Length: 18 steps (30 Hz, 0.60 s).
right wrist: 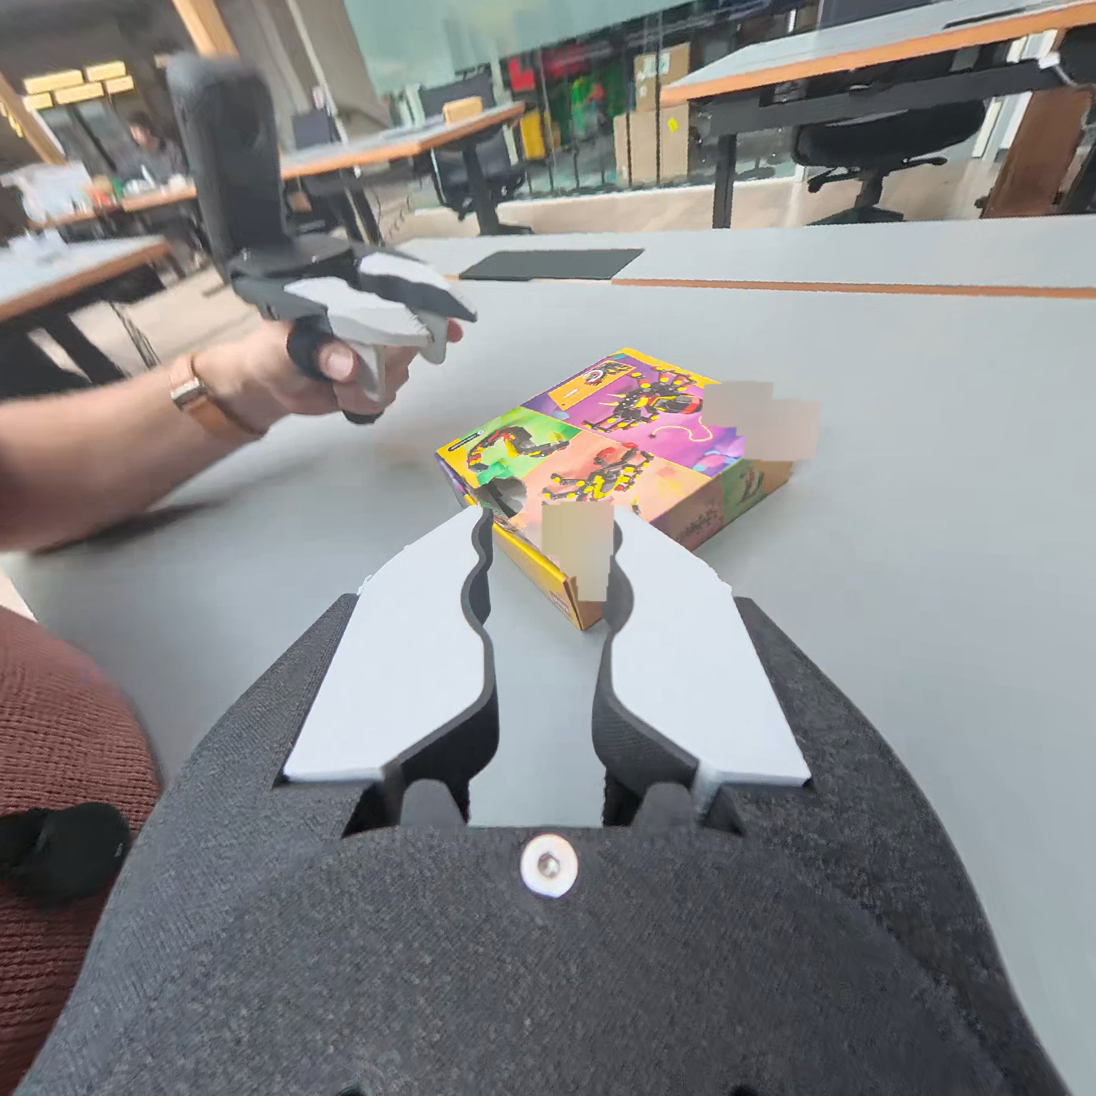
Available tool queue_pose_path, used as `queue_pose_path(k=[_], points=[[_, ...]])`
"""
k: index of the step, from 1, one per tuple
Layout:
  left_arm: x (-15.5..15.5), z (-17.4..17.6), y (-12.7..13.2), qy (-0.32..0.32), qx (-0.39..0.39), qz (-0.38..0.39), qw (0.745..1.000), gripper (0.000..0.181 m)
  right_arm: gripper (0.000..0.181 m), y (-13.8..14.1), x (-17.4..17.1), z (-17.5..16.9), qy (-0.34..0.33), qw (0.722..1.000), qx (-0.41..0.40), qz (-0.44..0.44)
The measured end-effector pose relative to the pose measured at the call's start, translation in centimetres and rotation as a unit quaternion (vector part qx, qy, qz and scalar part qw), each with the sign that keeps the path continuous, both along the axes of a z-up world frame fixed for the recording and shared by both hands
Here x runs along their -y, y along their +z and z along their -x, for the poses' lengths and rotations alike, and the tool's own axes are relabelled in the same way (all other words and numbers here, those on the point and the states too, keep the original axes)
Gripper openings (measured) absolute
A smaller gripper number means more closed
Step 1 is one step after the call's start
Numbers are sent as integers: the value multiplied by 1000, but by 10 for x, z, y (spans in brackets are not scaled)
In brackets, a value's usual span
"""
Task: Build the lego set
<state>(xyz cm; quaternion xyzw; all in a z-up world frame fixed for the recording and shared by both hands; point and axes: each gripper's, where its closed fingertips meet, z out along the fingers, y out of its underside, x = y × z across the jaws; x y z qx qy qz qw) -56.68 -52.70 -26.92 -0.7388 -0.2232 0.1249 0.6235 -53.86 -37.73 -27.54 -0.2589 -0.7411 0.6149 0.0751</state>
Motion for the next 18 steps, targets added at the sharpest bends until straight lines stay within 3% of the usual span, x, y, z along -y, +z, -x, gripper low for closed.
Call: queue_pose_path(k=[3, 6, 9, 15, 18], points=[[5, -3, -4, 26, -28, -16, 999, 33, 33, 4, -28, 5, -43, 993, 57, 92], [14, 0, 2, 75, -121, -12, 990, 33, 32, 16, -49, 11, -71, 978, 78, 178], [20, -1, 10, 116, -195, -20, 974, 33, 31, 22, -53, 17, -73, 972, 79, 211], [22, -2, 11, 153, -247, 13, 957, 25, 32, 44, -24, 29, -20, 969, -43, 242], [29, 8, 5, 182, -239, 39, 953, 23, 32, 50, -24, 55, -77, 957, -123, 251]])
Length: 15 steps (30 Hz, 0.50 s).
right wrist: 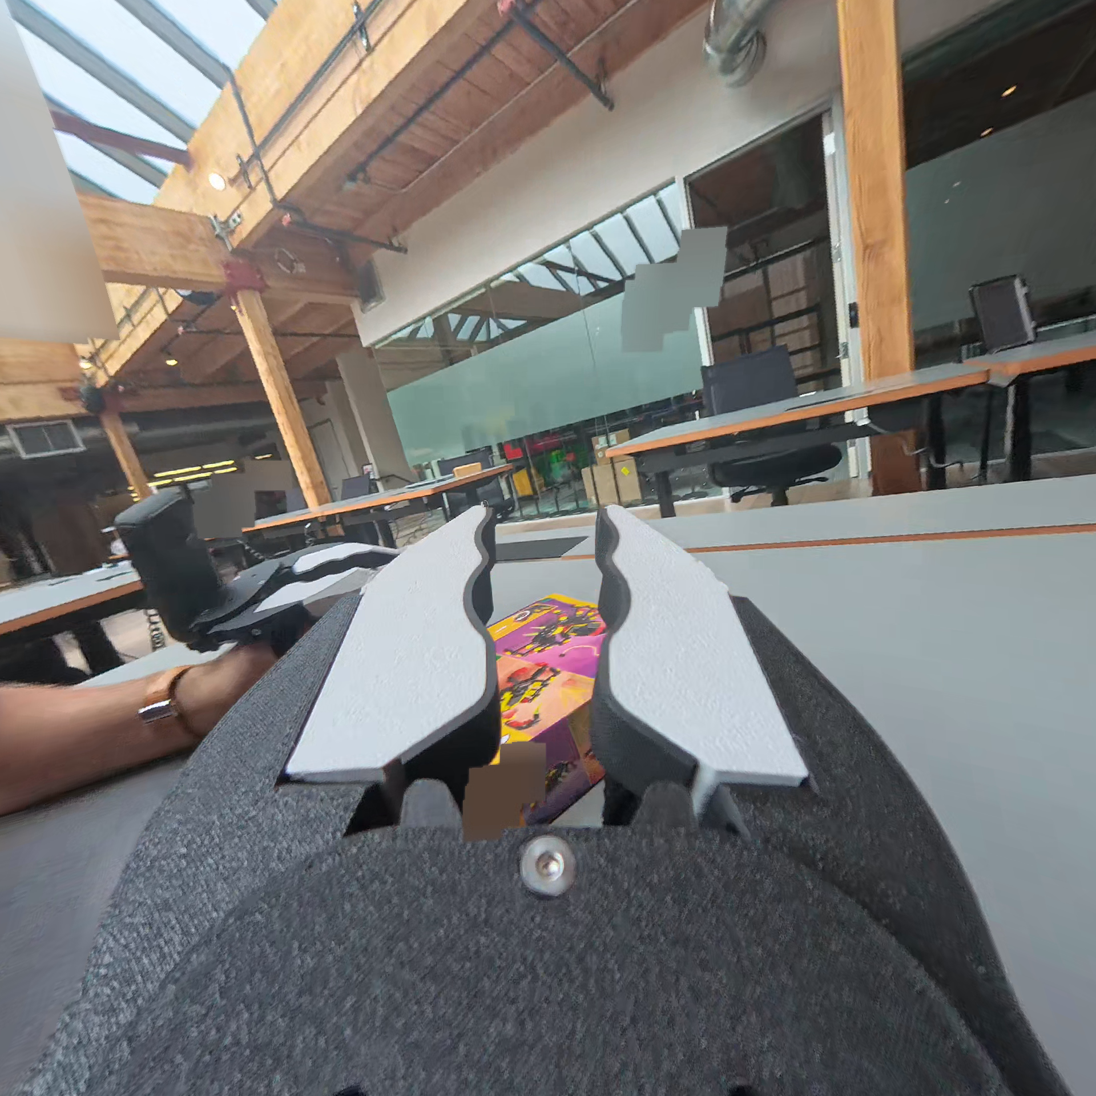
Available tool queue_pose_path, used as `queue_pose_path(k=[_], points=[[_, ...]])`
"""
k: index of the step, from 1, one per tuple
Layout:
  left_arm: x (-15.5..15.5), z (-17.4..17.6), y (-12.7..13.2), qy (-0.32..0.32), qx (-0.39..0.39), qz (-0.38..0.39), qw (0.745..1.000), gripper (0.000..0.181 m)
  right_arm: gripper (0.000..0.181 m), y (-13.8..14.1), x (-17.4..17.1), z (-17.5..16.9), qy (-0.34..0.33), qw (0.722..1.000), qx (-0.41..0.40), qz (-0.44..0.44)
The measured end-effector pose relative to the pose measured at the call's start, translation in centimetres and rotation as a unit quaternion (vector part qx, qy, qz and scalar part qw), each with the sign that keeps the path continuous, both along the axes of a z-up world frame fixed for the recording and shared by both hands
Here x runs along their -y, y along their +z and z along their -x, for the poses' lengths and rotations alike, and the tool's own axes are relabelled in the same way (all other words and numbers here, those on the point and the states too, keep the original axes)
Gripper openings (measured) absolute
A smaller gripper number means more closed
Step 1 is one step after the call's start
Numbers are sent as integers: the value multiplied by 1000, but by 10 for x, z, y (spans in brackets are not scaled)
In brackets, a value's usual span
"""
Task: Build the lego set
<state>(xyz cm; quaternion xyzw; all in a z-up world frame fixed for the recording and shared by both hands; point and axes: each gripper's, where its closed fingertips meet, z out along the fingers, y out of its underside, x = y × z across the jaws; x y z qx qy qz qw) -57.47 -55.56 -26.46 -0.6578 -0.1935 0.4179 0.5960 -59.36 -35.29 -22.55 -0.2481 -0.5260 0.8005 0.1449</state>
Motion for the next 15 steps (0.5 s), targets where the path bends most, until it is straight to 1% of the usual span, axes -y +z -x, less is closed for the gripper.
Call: queue_pose_path(k=[1, 3, 4, 7, 12, 15], points=[[2, 2, -1, 7, 4, -1, 1000, 23, 32, 1, -3, 7, -18, 1000, 1, 12], [6, 4, -1, 16, 6, -7, 1000, 22, 32, -1, -4, 7, -7, 1000, 7, 10], [7, 5, 0, 18, 7, -9, 1000, 21, 32, -6, -7, 10, -17, 1000, 17, 5], [8, 7, -2, 20, 12, -8, 1000, 21, 31, -12, -13, 17, -20, 999, 44, 12], [7, 7, -4, 20, 10, 0, 1000, 20, 31, -12, -25, 23, -39, 997, 59, 37], [6, 7, -5, 20, 10, 4, 1000, 20, 32, -13, -27, 24, -36, 996, 66, 43]])
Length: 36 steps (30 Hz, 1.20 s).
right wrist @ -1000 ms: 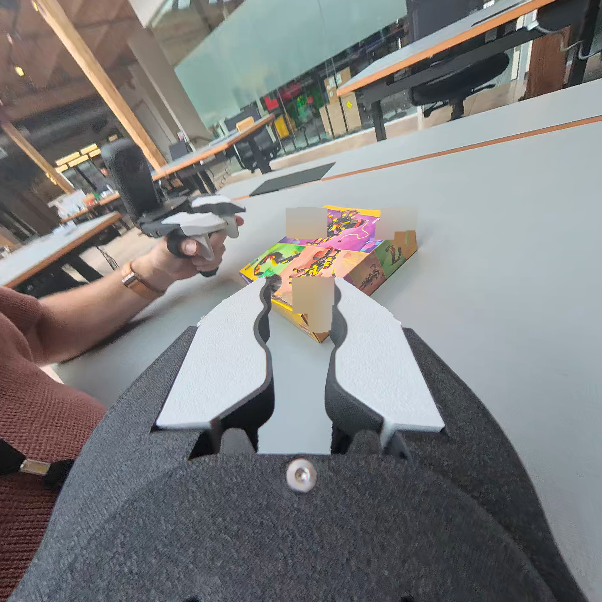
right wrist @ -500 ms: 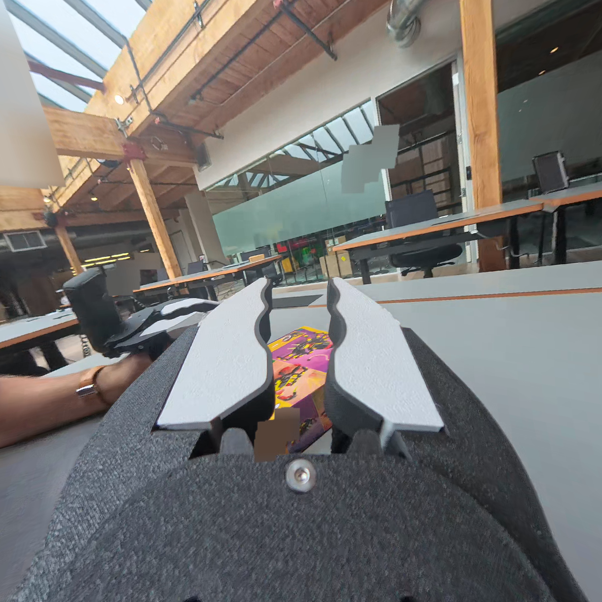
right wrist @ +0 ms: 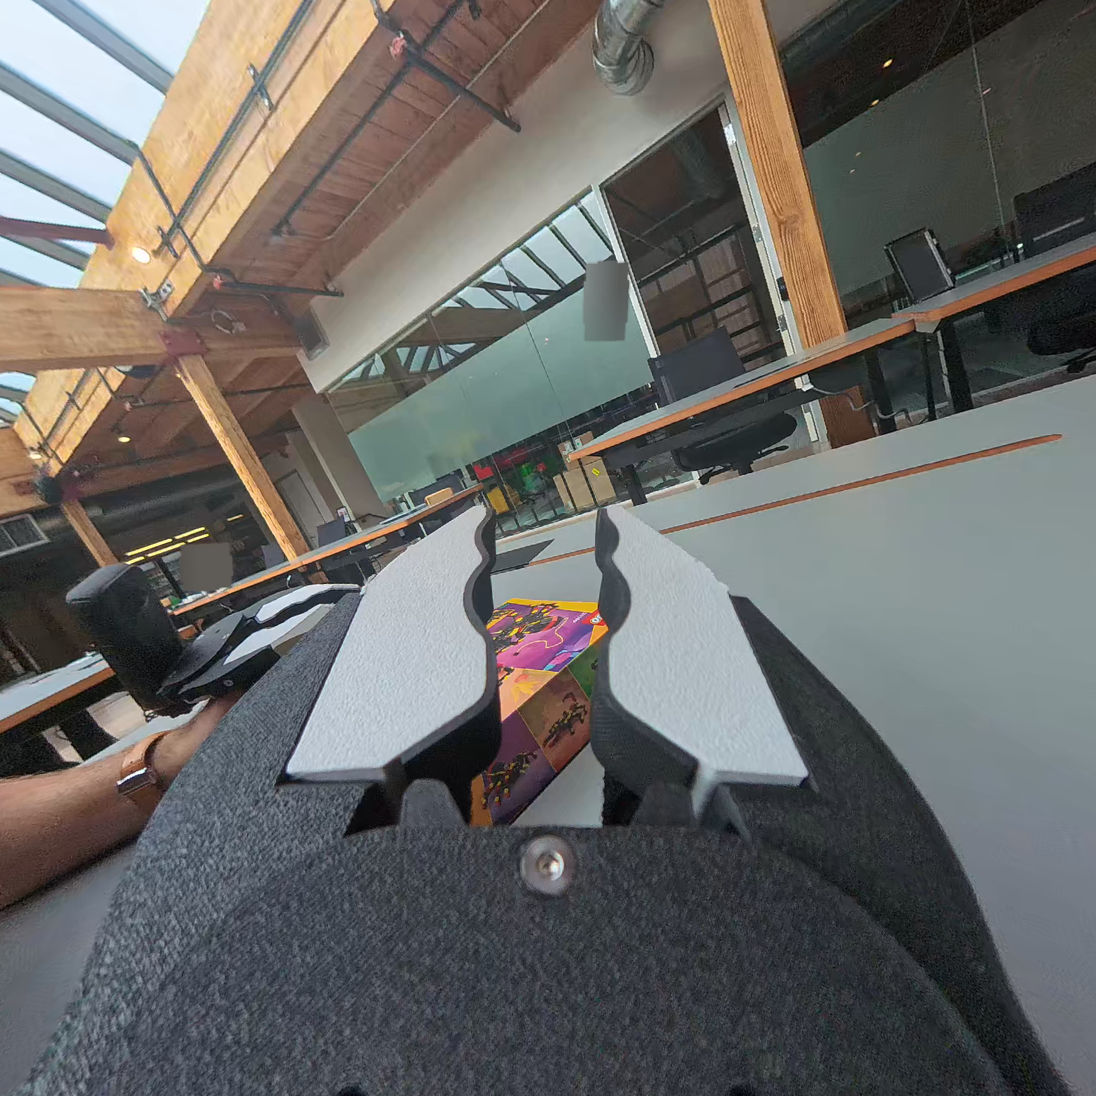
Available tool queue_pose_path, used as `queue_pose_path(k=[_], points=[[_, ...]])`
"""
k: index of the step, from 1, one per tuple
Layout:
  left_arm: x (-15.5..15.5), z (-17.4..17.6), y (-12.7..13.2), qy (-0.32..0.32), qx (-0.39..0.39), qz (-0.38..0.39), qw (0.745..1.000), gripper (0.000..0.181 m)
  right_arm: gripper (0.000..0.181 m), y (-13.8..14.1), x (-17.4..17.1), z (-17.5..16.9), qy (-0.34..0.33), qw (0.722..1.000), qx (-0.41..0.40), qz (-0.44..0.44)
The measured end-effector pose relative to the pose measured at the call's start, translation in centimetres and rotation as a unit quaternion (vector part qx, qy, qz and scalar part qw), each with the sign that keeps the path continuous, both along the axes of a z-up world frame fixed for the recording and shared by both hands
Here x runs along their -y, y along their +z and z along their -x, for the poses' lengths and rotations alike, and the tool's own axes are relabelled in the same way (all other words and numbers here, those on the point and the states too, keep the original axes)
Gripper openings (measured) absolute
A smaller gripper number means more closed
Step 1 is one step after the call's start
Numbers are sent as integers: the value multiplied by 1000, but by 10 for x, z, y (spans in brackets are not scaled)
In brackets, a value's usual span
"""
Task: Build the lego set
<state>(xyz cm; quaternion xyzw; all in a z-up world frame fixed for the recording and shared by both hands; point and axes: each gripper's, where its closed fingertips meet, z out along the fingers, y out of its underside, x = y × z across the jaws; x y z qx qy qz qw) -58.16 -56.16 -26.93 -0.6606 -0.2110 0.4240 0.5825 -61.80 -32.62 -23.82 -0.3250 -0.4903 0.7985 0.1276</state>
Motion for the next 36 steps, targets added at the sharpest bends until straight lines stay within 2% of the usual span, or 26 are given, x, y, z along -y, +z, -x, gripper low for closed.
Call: queue_pose_path(k=[15, 17, 20, 23, 25, 29, 36], points=[[1, 4, -3, 4, 11, -1, 1000, 20, 33, -2, 9, -2, 12, 999, -7, -30], [5, 9, -5, 23, 20, 0, 1000, 19, 35, -2, 9, -1, 3, 999, -8, -38], [21, 23, -9, 90, 34, 10, 995, 18, 35, -6, -2, 8, -69, 995, 1, -66], [34, 29, -10, 128, 48, 1, 991, 5, 31, -21, -23, 29, -190, 972, 58, -125], [38, 31, -12, 138, 55, 4, 989, 3, 29, -32, -25, 38, -236, 949, 80, -193], [39, 34, -17, 150, 66, 17, 986, 0, 28, -48, -16, 47, -259, 918, 104, -283], [42, 42, -25, 159, 106, 19, 981, 0, 25, -57, -7, 50, -270, 892, 103, -346]])
